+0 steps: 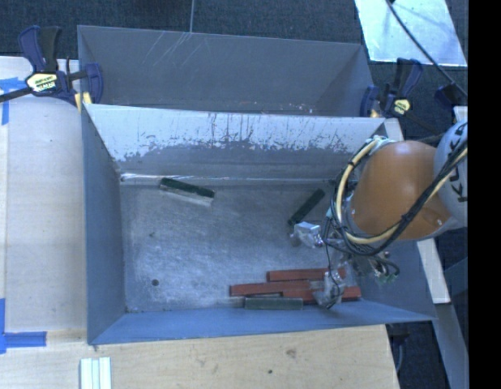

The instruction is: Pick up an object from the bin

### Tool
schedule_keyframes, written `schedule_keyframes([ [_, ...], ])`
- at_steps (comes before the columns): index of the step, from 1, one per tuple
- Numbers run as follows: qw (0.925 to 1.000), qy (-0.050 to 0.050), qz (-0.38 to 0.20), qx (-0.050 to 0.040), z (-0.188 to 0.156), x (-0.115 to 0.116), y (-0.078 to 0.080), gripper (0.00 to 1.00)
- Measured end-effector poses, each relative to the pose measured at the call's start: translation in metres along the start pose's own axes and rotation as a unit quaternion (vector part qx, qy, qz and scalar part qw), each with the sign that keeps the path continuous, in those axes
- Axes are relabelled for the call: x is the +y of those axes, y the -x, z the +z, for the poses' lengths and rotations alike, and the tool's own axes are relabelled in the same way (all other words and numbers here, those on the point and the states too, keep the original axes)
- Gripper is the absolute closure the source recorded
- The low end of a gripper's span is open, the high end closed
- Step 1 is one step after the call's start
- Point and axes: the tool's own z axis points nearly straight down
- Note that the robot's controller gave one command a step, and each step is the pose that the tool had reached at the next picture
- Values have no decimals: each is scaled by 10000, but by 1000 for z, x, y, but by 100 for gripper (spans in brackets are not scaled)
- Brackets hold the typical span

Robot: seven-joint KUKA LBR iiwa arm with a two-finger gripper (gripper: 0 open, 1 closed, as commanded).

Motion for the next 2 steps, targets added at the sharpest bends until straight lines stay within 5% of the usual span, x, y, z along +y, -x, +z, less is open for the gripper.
schedule_keyframes([
  [1, 9904, -8, 1382, -26, -88, -1, 12, 0],
  [2, 9660, 3, 2585, 35, -14, 21, 2, 0],
])
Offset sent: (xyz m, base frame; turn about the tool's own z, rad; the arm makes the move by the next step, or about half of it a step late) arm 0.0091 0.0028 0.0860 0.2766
